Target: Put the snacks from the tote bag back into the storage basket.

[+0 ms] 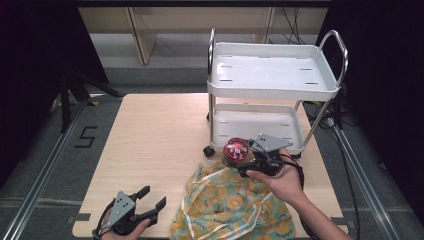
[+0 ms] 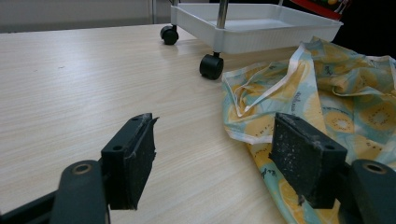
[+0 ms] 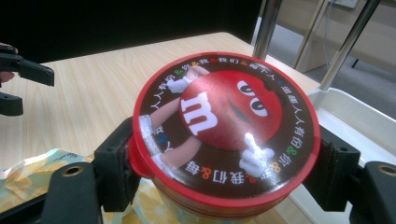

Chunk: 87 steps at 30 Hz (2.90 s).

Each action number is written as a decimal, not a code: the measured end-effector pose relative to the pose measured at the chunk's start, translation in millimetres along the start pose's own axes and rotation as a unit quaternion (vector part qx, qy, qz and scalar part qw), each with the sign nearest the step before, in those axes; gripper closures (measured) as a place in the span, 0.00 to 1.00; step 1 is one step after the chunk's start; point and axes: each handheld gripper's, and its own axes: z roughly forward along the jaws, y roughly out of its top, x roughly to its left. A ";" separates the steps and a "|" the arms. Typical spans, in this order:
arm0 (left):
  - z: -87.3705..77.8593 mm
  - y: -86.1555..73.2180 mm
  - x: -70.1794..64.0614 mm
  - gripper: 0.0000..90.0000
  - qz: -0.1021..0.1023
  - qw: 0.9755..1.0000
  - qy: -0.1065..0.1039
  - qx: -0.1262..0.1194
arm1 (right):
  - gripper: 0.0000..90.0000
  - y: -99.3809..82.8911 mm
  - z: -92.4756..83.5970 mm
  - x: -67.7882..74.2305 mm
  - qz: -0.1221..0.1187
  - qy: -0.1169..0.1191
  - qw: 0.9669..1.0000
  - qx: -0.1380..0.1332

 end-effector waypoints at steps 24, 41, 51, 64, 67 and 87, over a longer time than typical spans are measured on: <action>-0.3 -0.1 0.5 0.33 -0.004 1.000 0.001 -0.004 | 0.29 -0.4 5.5 -9.5 0.003 -0.007 1.000 0.000; -1.5 0.6 0.3 0.33 -0.004 1.000 0.005 -0.003 | 0.29 -0.9 7.6 -15.8 0.008 -0.016 1.000 0.003; -1.4 0.6 0.4 0.33 -0.003 1.000 0.005 -0.003 | 0.29 0.2 7.6 -17.4 0.014 -0.021 1.000 0.006; -1.6 0.6 0.5 0.33 -0.003 1.000 0.006 -0.003 | 0.29 2.3 10.1 -20.6 0.012 -0.021 1.000 0.007; -1.5 0.6 0.5 0.33 -0.004 1.000 0.006 -0.004 | 0.29 2.7 10.2 -22.6 0.007 -0.025 1.000 0.006; -1.4 0.5 0.6 0.33 -0.004 1.000 0.004 -0.006 | 0.29 2.1 13.2 -27.4 0.010 -0.031 0.999 0.012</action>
